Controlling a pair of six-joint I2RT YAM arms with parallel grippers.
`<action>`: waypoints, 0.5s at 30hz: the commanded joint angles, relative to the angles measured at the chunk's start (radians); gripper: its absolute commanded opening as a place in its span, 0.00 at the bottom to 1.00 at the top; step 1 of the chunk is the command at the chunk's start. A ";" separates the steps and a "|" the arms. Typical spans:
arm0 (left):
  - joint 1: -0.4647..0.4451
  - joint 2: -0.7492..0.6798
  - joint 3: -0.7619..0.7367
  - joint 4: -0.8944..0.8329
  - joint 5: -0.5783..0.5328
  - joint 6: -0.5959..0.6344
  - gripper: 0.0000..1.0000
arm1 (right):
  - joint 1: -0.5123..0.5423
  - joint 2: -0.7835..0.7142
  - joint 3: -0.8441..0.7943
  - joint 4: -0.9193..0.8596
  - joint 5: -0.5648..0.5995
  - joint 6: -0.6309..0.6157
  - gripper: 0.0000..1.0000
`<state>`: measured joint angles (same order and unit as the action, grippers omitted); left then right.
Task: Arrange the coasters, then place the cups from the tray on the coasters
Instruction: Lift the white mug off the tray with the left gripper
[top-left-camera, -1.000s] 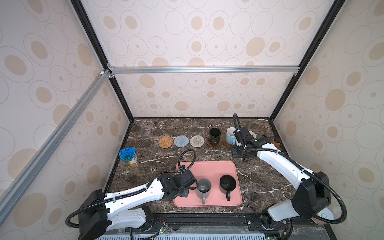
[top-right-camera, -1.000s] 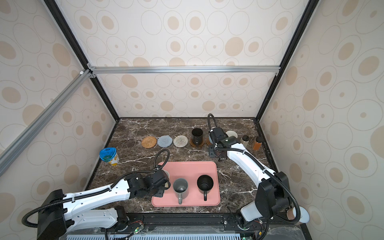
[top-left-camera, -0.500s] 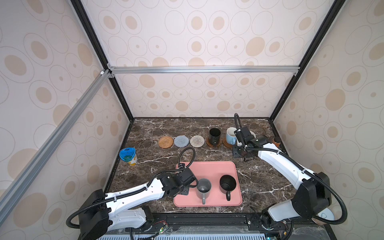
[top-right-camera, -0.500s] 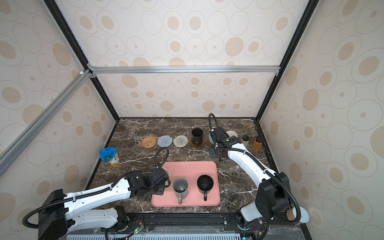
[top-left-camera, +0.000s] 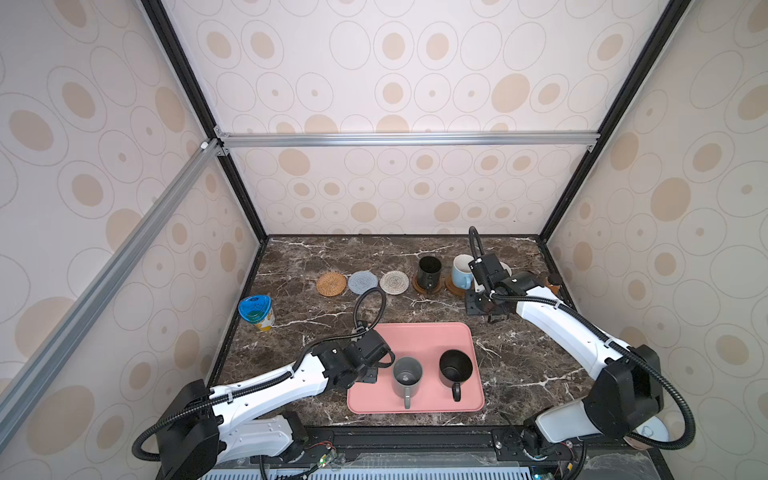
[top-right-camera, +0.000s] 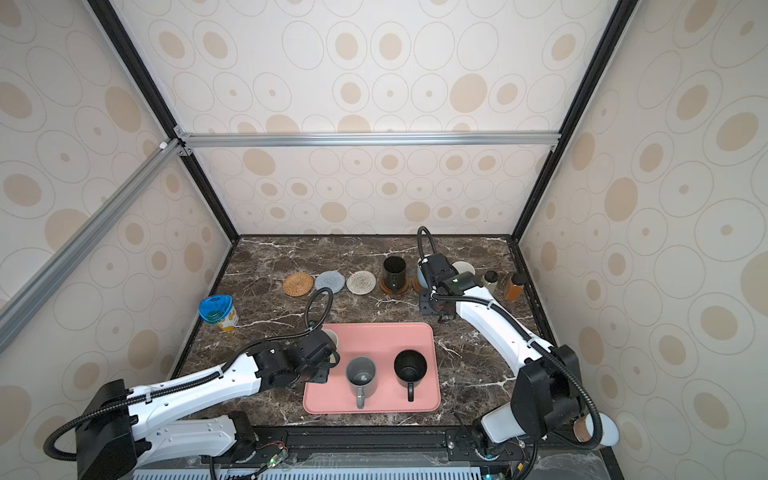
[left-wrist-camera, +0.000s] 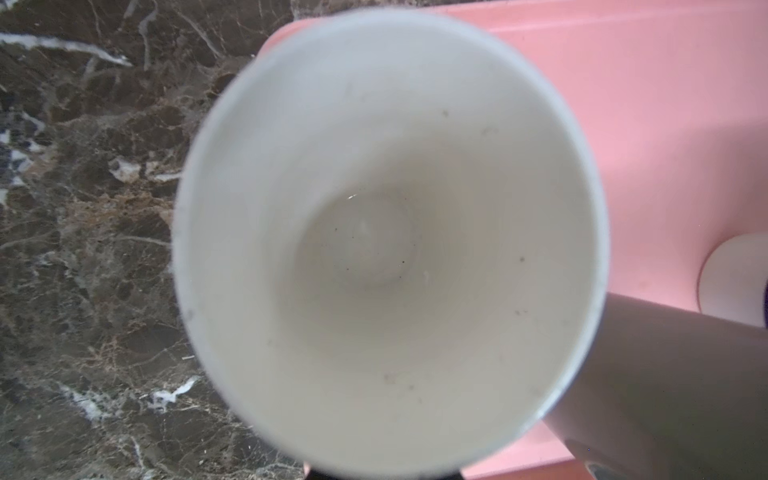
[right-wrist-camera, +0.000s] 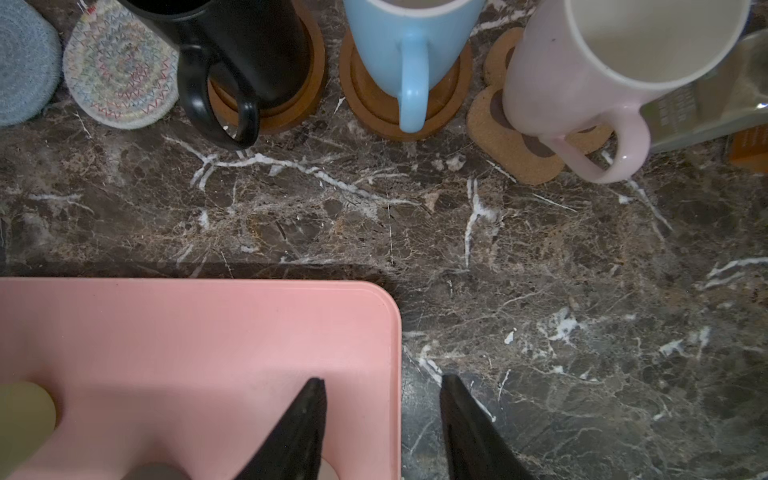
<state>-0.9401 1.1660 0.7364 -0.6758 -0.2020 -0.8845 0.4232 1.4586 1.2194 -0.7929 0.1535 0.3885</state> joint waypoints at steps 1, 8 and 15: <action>0.019 -0.010 0.072 0.067 -0.054 0.038 0.11 | -0.012 -0.026 0.022 -0.023 0.001 0.009 0.48; 0.042 0.016 0.102 0.104 -0.051 0.065 0.10 | -0.012 -0.033 0.014 -0.020 0.006 0.005 0.48; 0.065 0.057 0.149 0.129 -0.044 0.102 0.10 | -0.019 -0.032 0.011 -0.019 0.006 0.002 0.48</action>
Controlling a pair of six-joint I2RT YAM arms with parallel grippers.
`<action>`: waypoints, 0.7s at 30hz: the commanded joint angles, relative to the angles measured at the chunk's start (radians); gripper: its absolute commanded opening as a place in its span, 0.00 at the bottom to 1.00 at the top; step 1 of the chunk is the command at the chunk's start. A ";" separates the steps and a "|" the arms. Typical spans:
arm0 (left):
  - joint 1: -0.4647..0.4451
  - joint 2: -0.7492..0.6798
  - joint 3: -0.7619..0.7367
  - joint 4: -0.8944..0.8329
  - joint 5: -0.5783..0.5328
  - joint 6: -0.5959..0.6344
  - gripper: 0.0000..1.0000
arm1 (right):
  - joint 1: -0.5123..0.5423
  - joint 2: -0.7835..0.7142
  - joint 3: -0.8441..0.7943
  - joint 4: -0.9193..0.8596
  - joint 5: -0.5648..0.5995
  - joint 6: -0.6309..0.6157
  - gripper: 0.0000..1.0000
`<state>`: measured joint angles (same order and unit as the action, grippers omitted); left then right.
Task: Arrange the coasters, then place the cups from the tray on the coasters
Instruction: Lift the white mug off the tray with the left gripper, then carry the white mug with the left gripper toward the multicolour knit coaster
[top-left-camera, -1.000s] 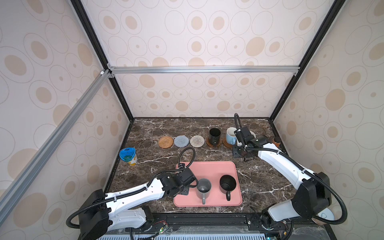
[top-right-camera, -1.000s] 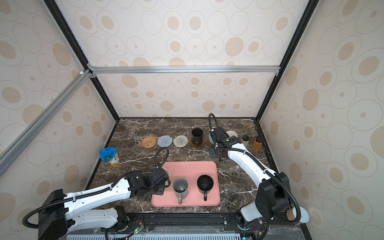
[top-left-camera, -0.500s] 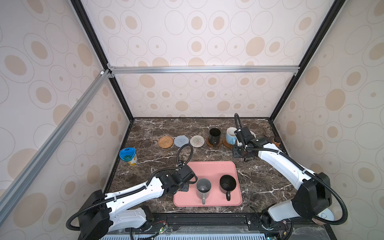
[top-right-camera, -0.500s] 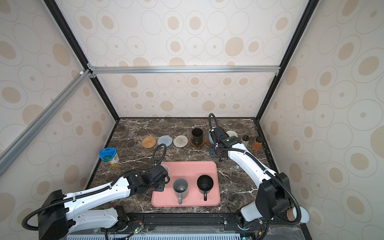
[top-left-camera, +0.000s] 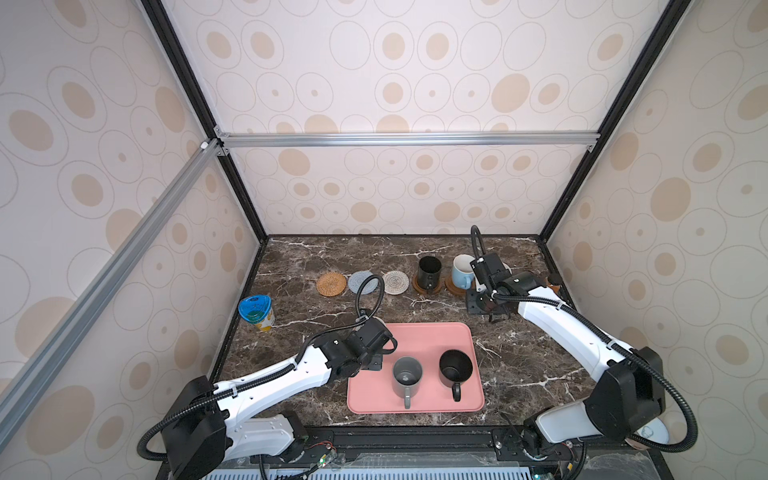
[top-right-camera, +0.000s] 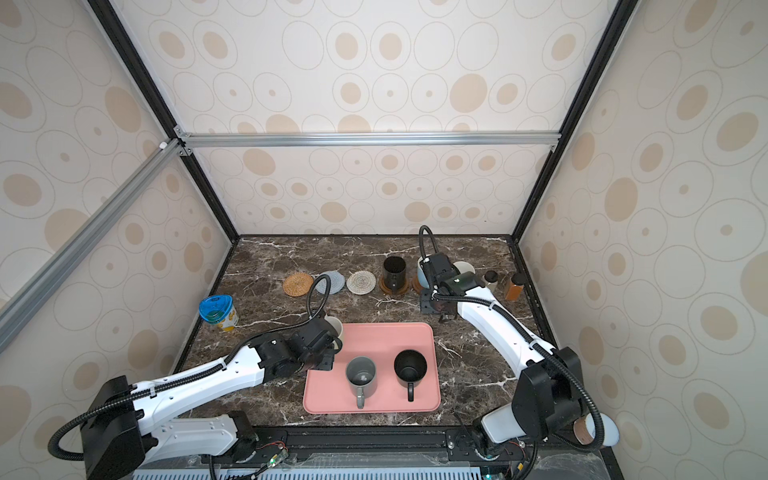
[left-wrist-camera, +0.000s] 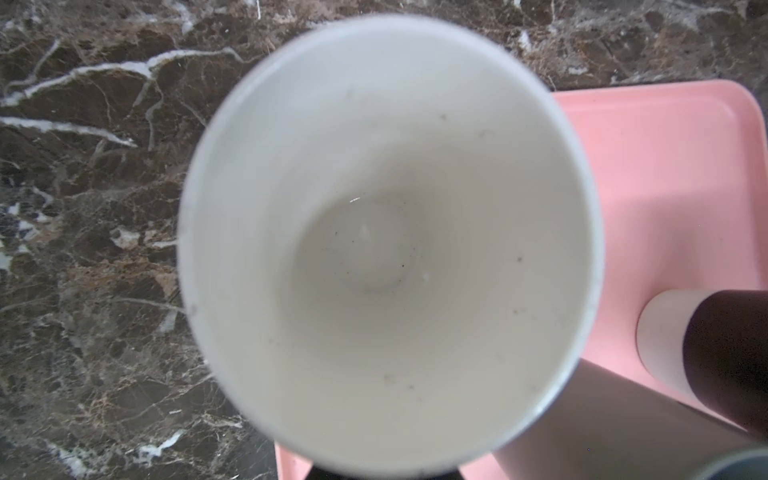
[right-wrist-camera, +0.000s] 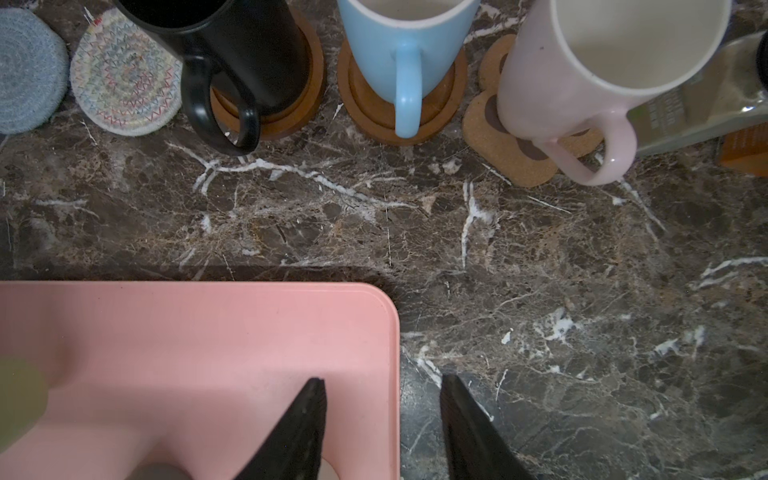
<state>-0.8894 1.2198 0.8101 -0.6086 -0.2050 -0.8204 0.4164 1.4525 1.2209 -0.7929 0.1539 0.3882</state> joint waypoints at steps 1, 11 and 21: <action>0.018 0.010 0.083 0.064 -0.038 0.047 0.10 | -0.013 -0.027 0.010 -0.019 0.006 0.002 0.48; 0.088 0.077 0.155 0.112 -0.013 0.124 0.09 | -0.019 -0.050 -0.004 -0.029 0.009 0.007 0.48; 0.172 0.214 0.273 0.191 0.035 0.222 0.09 | -0.020 -0.093 -0.037 -0.046 0.013 0.024 0.48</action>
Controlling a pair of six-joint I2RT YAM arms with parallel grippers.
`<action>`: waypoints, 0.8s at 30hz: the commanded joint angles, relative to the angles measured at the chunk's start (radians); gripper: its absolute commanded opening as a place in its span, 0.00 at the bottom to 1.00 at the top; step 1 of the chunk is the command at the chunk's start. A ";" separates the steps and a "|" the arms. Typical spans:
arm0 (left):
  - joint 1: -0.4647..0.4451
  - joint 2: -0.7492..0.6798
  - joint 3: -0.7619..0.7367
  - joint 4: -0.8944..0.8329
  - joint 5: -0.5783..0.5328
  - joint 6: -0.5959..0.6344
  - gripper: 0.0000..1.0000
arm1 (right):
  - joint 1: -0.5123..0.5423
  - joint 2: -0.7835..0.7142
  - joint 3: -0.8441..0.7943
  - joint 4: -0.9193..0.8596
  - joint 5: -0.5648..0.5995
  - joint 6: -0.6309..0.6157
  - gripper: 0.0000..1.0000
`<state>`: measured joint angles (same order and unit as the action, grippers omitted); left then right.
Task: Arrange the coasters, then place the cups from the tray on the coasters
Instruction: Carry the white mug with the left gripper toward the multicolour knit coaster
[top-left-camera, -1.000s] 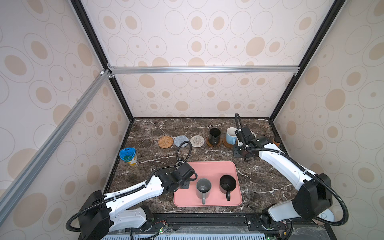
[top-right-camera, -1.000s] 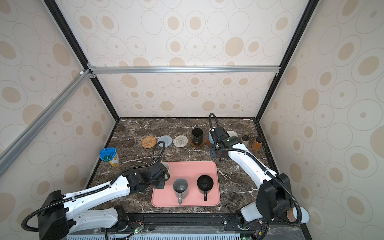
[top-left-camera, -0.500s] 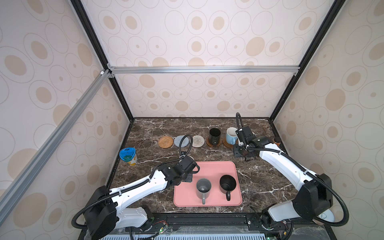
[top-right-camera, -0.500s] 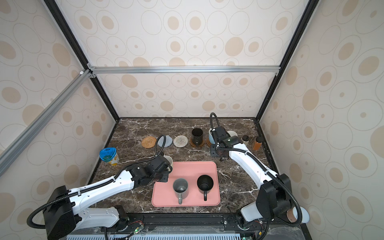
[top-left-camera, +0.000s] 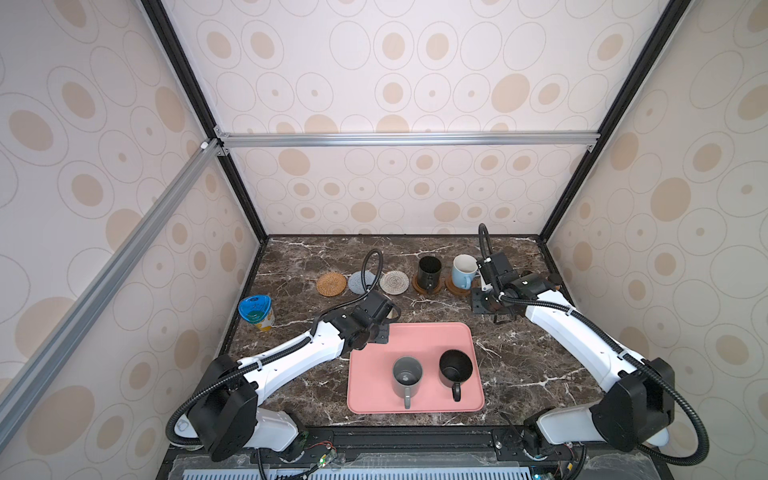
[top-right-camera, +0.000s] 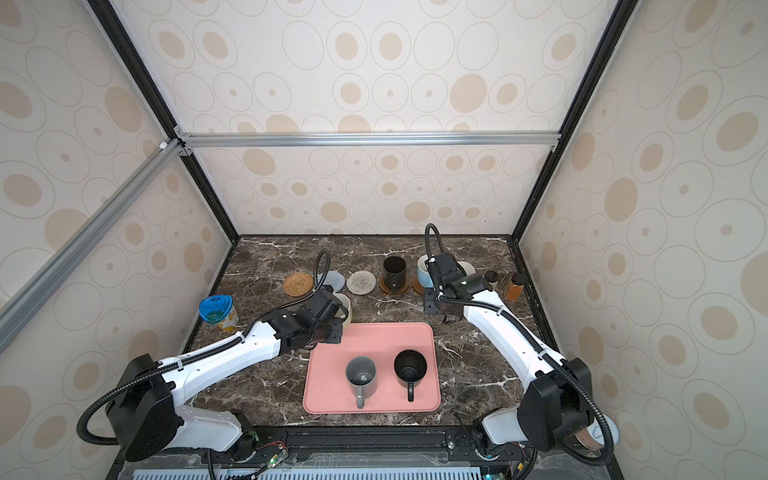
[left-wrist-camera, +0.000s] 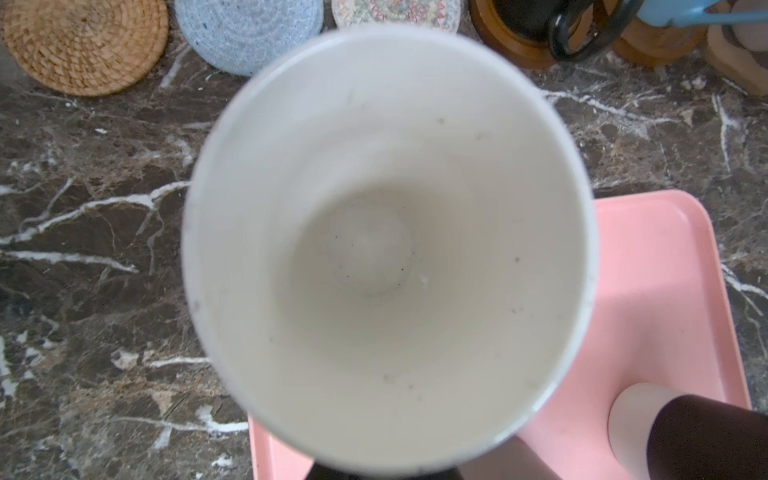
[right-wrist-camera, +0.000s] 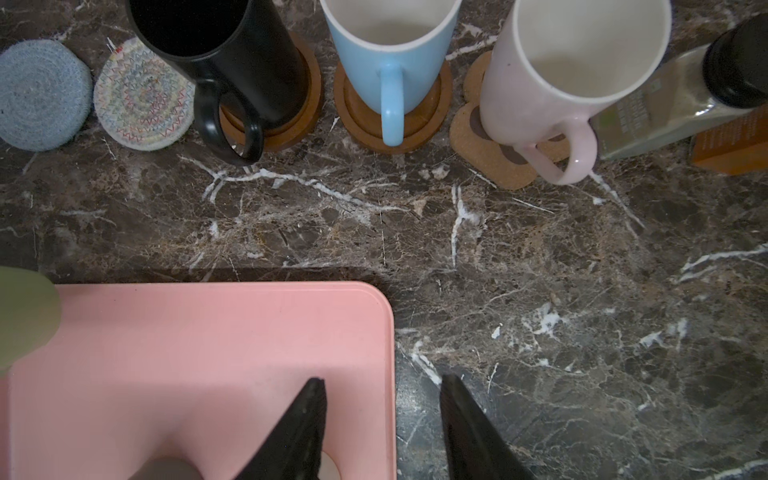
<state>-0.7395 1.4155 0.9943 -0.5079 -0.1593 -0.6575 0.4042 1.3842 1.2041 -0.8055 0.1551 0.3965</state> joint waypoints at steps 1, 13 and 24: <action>0.027 0.041 0.108 0.095 -0.009 0.069 0.09 | -0.008 -0.029 -0.024 -0.035 0.013 0.015 0.48; 0.122 0.266 0.300 0.180 0.049 0.134 0.08 | -0.009 -0.053 -0.020 -0.072 0.028 0.029 0.48; 0.175 0.463 0.491 0.193 0.066 0.139 0.08 | -0.013 -0.073 -0.021 -0.085 0.038 0.026 0.49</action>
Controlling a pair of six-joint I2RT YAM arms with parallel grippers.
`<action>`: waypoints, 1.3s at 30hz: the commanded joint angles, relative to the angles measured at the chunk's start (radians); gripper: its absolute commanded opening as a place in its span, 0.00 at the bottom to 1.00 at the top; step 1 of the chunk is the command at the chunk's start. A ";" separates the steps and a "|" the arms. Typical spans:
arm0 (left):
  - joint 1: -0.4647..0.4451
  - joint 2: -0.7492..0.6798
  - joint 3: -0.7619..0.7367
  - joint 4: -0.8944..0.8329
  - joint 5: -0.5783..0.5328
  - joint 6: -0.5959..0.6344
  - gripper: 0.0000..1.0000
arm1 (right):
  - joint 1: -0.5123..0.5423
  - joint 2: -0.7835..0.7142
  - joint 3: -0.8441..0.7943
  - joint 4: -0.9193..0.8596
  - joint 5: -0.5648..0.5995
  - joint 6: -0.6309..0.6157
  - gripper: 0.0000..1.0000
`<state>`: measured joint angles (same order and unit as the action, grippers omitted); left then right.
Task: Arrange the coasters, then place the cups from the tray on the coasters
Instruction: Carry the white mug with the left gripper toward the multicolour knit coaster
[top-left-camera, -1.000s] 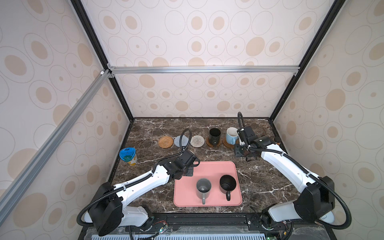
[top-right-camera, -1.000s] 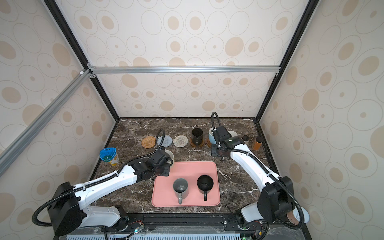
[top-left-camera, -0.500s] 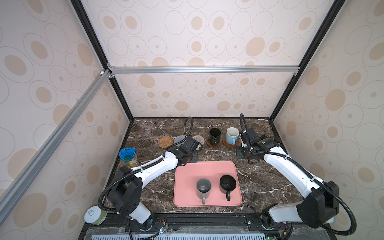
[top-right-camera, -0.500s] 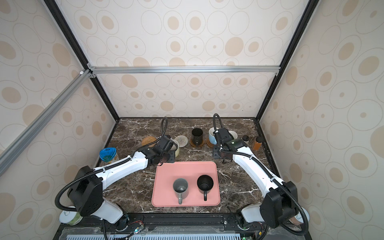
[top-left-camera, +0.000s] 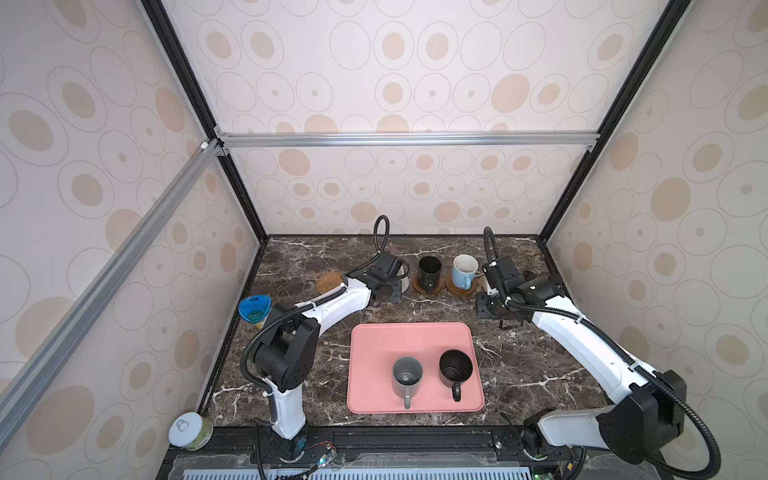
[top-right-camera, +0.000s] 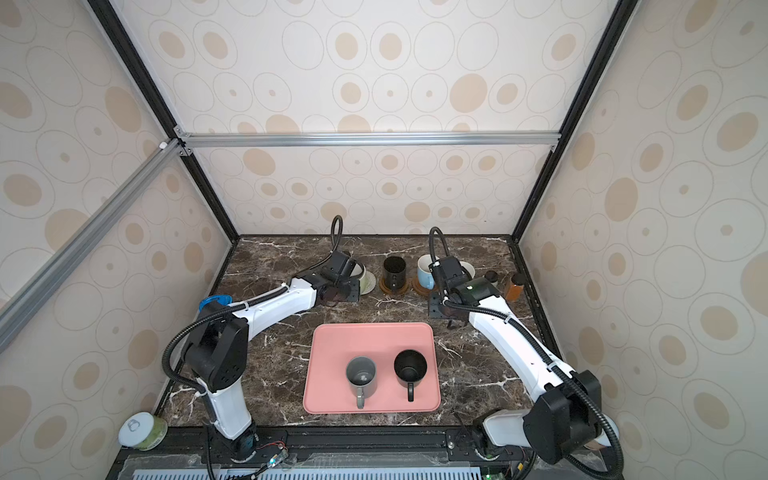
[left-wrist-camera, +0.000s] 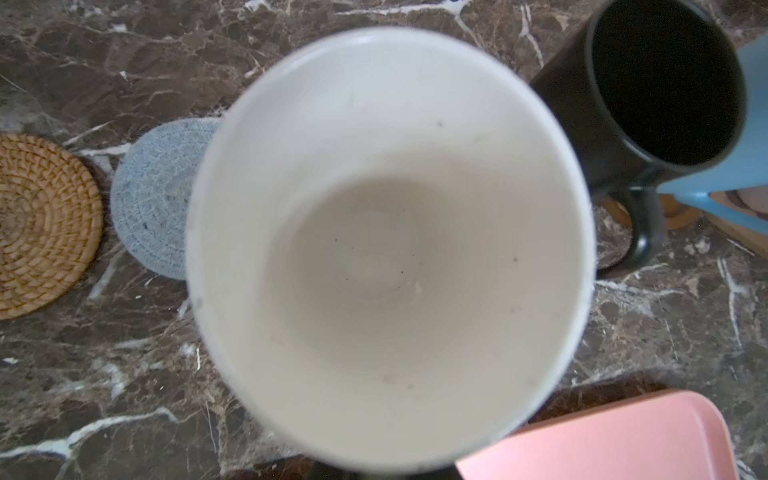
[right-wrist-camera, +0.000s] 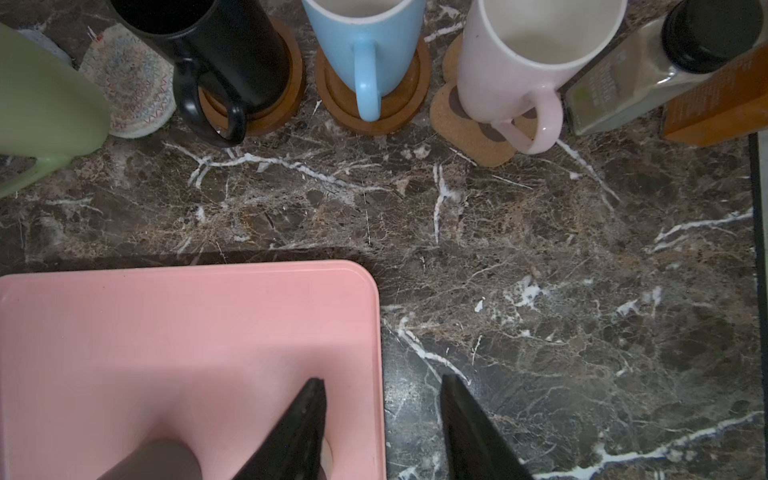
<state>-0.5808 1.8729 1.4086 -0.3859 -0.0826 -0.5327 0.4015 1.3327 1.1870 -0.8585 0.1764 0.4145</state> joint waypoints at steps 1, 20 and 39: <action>0.019 0.016 0.085 0.081 -0.008 0.009 0.08 | -0.012 -0.023 -0.003 -0.033 0.015 0.009 0.49; 0.044 0.131 0.180 0.108 0.009 -0.018 0.08 | -0.012 -0.033 -0.010 -0.037 0.014 0.019 0.49; 0.043 0.170 0.197 0.087 0.012 -0.048 0.08 | -0.015 -0.042 -0.024 -0.037 0.014 0.022 0.49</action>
<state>-0.5457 2.0388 1.5436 -0.3431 -0.0505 -0.5617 0.3969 1.3094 1.1721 -0.8749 0.1806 0.4263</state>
